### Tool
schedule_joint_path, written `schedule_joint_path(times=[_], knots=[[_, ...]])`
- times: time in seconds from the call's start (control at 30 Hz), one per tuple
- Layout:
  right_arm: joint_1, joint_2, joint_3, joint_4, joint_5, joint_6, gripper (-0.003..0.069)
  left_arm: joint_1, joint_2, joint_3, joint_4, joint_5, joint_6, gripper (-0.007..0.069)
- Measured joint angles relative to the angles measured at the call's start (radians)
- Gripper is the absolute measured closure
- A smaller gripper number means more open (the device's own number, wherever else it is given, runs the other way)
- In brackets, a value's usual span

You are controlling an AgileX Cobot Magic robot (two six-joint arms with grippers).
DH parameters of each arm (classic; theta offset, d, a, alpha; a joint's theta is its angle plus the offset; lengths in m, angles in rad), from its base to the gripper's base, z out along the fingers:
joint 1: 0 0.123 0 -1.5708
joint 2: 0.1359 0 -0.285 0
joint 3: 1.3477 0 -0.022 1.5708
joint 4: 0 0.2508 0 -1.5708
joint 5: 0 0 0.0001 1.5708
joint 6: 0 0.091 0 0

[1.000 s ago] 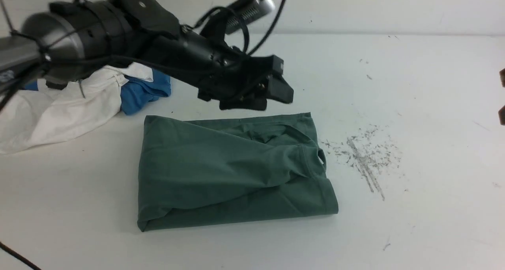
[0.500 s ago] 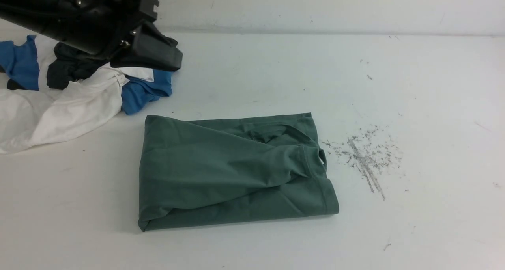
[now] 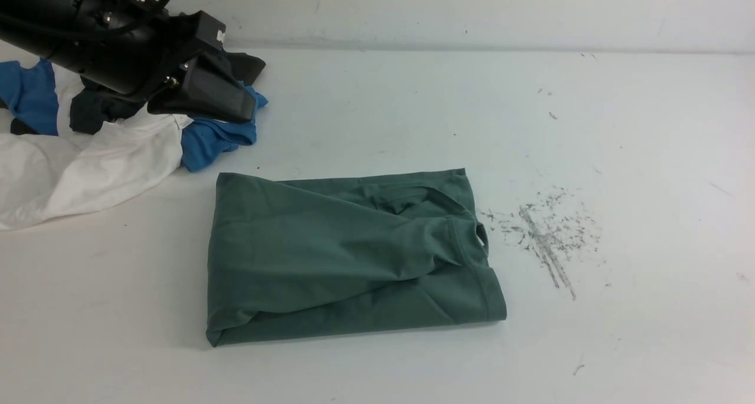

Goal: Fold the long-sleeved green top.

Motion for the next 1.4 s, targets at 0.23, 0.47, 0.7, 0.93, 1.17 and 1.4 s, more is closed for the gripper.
schedule_joint_path(times=[0.23,0.47,0.7,0.93,1.17,1.4], knots=[[0.000,-0.005,0.056,0.114,-0.108,-0.003,0.0673,0.000,0.000,0.000,0.000,0.000,0.000,0.0629],[0.000,-0.008,0.056,0.120,-0.078,-0.004,0.0673,0.000,0.000,0.000,0.000,0.000,0.000,0.0629],[0.000,-0.008,0.056,0.120,-0.009,-0.004,0.0673,0.000,0.000,0.000,0.000,0.000,0.047,0.0629],[0.000,-0.093,0.103,0.081,0.036,-0.006,0.0673,0.000,0.000,0.000,0.001,0.001,0.059,0.0629],[0.046,-0.323,0.247,-0.221,0.032,-0.007,0.0673,0.000,0.001,0.000,0.015,0.002,0.085,0.0629],[0.214,-0.328,0.365,-0.360,0.002,-0.007,0.0673,-0.001,-0.037,0.000,0.108,0.003,0.072,0.0629]])
